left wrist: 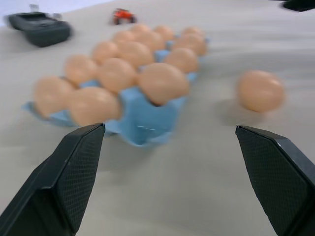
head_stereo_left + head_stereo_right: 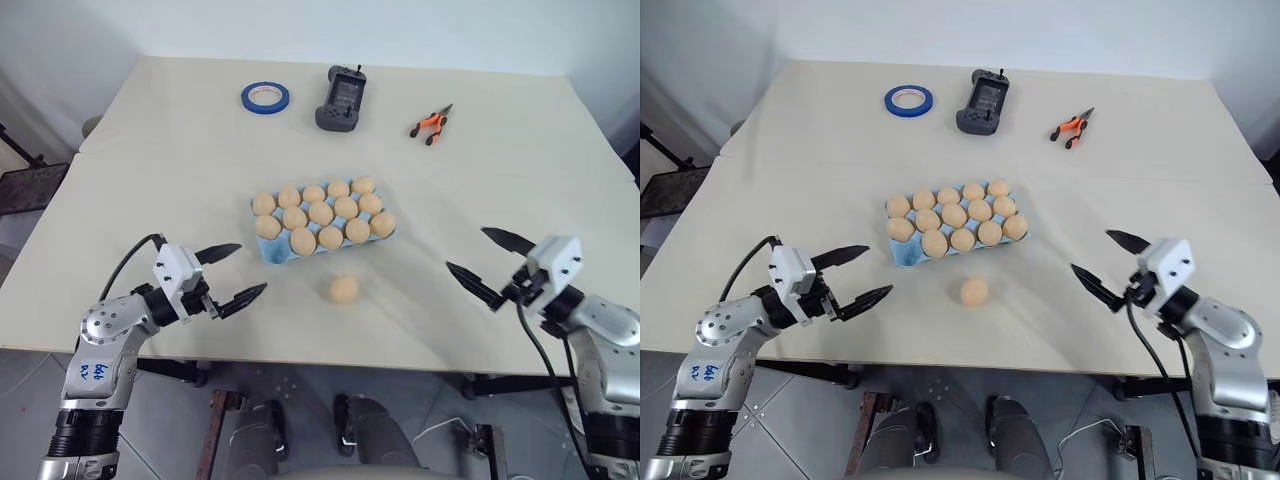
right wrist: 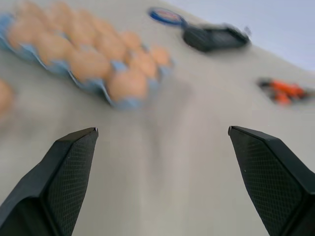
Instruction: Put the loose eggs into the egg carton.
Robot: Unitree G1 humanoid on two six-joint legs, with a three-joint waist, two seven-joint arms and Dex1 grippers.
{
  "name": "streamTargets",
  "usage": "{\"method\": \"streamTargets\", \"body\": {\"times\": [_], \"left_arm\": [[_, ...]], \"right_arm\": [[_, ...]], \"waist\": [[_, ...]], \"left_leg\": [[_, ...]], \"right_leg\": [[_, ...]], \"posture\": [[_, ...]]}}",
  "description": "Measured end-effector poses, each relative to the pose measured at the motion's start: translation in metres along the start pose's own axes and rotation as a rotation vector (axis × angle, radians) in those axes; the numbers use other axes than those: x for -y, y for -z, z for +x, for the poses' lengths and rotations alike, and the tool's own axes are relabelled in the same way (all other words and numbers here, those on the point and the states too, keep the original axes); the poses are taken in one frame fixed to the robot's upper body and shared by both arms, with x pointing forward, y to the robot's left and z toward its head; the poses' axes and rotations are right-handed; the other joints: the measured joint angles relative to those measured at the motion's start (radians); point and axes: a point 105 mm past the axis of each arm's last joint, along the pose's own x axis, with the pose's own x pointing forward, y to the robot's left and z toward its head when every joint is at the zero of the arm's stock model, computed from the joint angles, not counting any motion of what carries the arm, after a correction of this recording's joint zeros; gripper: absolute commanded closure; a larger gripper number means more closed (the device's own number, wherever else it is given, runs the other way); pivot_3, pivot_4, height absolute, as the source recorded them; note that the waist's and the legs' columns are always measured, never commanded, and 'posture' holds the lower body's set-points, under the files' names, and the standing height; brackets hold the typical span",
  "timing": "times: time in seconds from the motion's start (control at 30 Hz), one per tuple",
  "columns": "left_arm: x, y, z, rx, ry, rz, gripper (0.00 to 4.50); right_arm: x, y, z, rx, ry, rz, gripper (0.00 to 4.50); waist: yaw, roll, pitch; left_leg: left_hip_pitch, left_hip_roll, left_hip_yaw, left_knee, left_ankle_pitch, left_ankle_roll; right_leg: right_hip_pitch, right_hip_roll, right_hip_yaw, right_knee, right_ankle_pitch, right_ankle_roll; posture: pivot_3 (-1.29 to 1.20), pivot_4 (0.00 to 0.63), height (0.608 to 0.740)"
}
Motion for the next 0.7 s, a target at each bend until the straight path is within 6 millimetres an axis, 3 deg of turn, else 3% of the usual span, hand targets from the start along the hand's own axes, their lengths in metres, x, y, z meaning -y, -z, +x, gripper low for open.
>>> {"method": "streamTargets", "body": {"times": [0.17, 0.4, 0.7], "left_arm": [[0.011, -0.006, 0.014, 0.016, 0.131, 0.031, 0.00], [0.006, -0.002, 0.011, -0.009, 0.137, 0.038, 0.00], [0.007, 0.006, -0.002, -0.040, 0.114, 0.035, 0.00]], "right_arm": [[0.001, 0.011, -0.010, -0.002, 0.002, 0.003, 0.06], [-0.011, 0.009, -0.004, 0.016, -0.133, 0.004, 0.06], [-0.073, -0.025, 0.043, 0.083, -0.525, 0.052, 0.06]], "waist": [[-0.002, 0.000, 0.000], [-0.002, 0.000, 0.000], [0.005, 0.000, 0.000]], "left_leg": [[0.001, -0.001, 0.000, 0.002, 0.001, 0.002], [0.001, -0.001, 0.000, 0.003, 0.001, 0.002], [0.001, 0.000, -0.001, 0.002, 0.001, 0.002]], "right_leg": [[0.001, 0.000, 0.003, 0.000, -0.001, -0.002], [0.001, 0.000, 0.003, 0.000, 0.000, -0.002], [0.000, 0.000, 0.002, 0.001, -0.001, -0.003]], "posture": [[0.00, 0.150, 0.740], [0.00, 0.150, 0.740], [0.00, 0.150, 0.740]]}}
